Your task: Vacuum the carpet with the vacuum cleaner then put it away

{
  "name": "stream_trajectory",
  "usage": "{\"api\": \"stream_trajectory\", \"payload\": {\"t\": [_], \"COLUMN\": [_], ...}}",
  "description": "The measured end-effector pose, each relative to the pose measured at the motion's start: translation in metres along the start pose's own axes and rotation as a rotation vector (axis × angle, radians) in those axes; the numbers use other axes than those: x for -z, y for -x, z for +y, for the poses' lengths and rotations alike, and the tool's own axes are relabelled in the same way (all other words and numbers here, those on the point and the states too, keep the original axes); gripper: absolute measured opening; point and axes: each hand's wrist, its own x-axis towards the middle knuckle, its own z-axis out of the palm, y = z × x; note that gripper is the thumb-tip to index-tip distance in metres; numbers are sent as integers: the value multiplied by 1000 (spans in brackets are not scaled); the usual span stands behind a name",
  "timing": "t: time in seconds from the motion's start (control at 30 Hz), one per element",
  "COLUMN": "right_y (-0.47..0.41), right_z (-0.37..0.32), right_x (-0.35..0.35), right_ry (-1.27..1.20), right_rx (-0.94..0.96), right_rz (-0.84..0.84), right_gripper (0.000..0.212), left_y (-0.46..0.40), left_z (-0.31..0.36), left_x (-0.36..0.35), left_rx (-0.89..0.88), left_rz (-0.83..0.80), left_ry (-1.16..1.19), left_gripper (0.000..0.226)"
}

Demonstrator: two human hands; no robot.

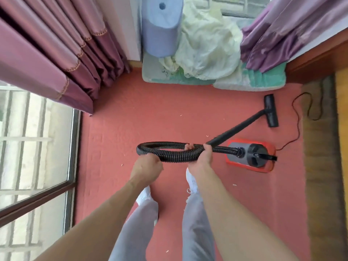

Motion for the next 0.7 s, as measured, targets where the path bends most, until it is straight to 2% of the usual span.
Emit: {"api": "stream_trajectory", "payload": {"t": [0.17,0.27,0.33,0.5,0.7], "right_y": [83,112,129,161,195], "right_z": [-57,-85,-102,-137,-183], "right_x": [43,81,110,173,207], "right_ry": [34,258,380,626,826], "right_rx": [122,202,230,295,349], "right_rz": [102,191,198,256,180], "right_gripper": [27,37,35,29,25], "left_y": [90,133,152,190,225], "left_z": [69,94,104,129,206], "left_x": [32,37,37,36,10], "left_rx": [-124,-128,-115,-74,-139], "left_rz": [-154,-109,-67,-145,-92], "left_ry": [35,169,210,114,24], "left_gripper": [22,20,23,18,20]}}
